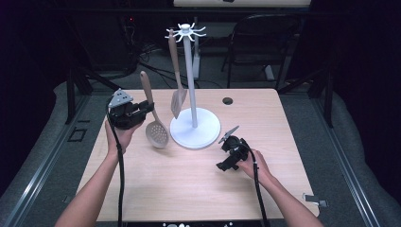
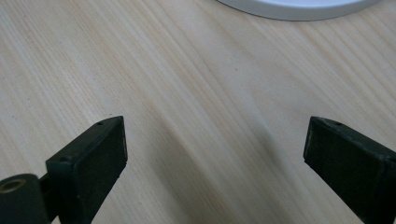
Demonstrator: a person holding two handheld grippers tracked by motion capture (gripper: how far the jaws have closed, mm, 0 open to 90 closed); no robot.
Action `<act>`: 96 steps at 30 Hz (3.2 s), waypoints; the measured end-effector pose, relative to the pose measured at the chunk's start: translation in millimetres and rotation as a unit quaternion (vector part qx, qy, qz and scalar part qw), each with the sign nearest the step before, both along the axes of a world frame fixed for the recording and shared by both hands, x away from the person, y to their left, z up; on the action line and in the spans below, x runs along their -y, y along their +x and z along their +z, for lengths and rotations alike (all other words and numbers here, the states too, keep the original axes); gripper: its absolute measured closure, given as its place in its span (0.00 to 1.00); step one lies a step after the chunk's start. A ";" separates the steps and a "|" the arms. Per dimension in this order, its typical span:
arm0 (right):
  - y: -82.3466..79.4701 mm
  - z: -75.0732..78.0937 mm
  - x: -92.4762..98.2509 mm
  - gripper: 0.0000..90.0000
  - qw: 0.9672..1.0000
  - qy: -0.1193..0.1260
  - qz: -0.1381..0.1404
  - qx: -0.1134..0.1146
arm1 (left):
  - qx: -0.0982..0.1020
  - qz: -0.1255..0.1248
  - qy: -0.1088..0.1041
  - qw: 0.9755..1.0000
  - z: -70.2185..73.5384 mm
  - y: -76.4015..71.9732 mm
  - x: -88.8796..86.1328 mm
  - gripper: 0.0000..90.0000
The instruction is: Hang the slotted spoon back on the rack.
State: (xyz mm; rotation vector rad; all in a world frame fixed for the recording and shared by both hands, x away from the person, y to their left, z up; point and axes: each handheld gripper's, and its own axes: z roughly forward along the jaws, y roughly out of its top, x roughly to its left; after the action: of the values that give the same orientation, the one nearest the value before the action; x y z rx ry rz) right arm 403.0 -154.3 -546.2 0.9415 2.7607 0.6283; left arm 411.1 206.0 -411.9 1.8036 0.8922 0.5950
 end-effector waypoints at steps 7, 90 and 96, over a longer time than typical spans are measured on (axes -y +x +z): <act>-1.5 3.7 -1.1 0.06 1.000 0.006 0.002 0.005 | 0.005 -0.007 0.004 1.000 9.3 -1.2 9.1 0.84; -5.3 0.1 -0.4 0.06 1.000 -0.003 0.000 -0.001 | 0.017 -0.049 0.031 0.998 80.7 39.6 72.7 0.83; -5.0 -0.4 0.1 0.06 1.000 -0.002 -0.001 -0.001 | 0.018 -0.045 0.038 0.998 81.6 42.3 75.7 0.83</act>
State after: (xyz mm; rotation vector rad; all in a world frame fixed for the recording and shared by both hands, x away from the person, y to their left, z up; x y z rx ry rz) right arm 398.0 -154.3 -546.6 0.9447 2.7612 0.6219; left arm 453.5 130.3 -330.3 1.8844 0.7703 0.6083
